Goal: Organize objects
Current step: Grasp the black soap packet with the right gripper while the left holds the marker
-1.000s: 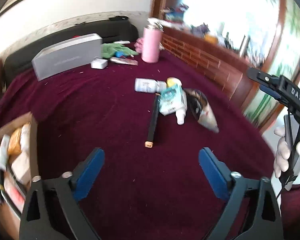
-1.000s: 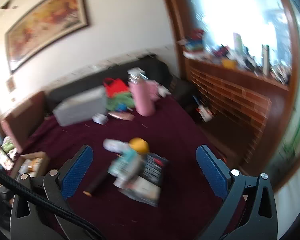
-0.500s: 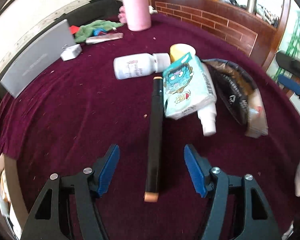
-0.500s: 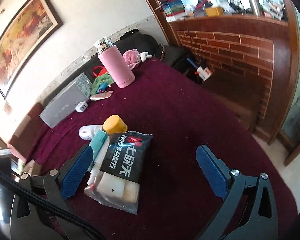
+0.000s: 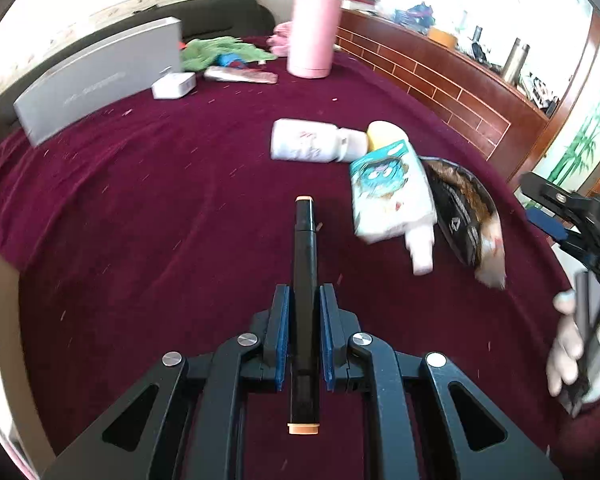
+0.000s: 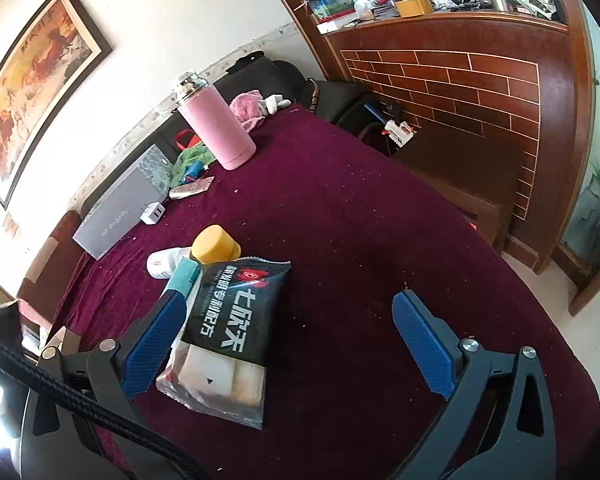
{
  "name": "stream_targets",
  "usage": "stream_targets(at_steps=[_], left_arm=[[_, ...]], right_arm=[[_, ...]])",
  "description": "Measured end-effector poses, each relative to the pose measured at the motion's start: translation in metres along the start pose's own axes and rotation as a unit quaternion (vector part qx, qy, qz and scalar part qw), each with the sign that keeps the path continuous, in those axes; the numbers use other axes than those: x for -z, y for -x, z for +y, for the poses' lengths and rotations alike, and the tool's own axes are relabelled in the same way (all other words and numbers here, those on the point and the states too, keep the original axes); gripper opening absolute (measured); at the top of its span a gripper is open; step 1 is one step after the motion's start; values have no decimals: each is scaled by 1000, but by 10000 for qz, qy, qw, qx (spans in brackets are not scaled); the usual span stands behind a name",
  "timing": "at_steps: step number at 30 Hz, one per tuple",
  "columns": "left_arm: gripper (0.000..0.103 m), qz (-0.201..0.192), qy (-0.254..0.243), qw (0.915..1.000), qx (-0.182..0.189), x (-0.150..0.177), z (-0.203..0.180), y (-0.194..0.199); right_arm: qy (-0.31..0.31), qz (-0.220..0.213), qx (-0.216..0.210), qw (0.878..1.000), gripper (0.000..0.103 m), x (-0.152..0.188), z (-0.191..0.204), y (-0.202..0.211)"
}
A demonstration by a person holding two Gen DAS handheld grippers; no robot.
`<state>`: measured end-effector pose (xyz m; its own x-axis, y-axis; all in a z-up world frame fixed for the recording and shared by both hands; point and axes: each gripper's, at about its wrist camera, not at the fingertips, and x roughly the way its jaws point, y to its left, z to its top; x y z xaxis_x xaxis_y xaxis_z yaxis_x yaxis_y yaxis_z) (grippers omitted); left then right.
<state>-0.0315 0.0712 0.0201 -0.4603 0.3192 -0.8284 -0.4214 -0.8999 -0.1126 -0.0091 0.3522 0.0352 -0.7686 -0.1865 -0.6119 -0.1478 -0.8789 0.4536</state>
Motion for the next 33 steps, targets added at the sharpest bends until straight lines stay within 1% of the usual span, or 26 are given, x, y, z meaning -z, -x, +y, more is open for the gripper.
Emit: stream_targets(at_steps=[2,6,7,10,11,12,14,15,16,17,18,19,20,24,26,27,31,33], left_arm=[[11,17,18,10000,-20,16,6,11],[11,178,88,9998,-72,46,16,19],[11,157,70,9998,-81,50,17,19],[12,121,96,9997,-175,46,12,16],[15,122,87,9997,-195,43,10,14],[23,112,44,9997,-217,40,6,11],[34,10,-163,9992,-362,35,-6,4],[35,-58,-283,9983,-508,35,-12,1],[34,-141,-401,9970,-641,36,-18,0],[32,-151,-392,9974,-594,38,-19,0],[21,-132,-312,9984,-455,39,-17,3],[13,-129,-217,9993,-286,42,-14,7],[11,-105,-98,9999,-62,45,-11,12],[11,-392,184,9988,226,61,2,46],[11,-561,350,9971,366,67,9,66],[12,-635,416,9961,457,69,13,74],[12,-933,521,9924,603,80,22,108],[12,-1044,539,9909,657,84,23,117]], right_arm=[[-3,42,58,10000,103,1,0,-2],[-29,128,159,9998,103,1,-2,-5],[-21,122,177,9998,103,2,-2,-5],[43,100,276,9996,103,2,0,-5],[65,104,308,9995,103,3,1,-5],[90,111,348,9993,103,3,2,-6],[128,120,426,9989,103,4,3,-7],[139,119,454,9988,103,4,3,-7],[150,117,497,9986,103,4,3,-8],[153,121,534,9984,103,4,3,-8],[148,128,548,9983,103,4,2,-8],[140,138,559,9982,103,4,2,-9],[131,151,570,9982,103,4,1,-9],[165,235,550,9981,103,5,2,-13],[181,279,397,9987,103,4,4,-13],[173,337,286,9989,103,3,5,-13],[77,652,-77,9978,103,1,14,-8],[82,863,-109,9962,103,-1,21,-12]])
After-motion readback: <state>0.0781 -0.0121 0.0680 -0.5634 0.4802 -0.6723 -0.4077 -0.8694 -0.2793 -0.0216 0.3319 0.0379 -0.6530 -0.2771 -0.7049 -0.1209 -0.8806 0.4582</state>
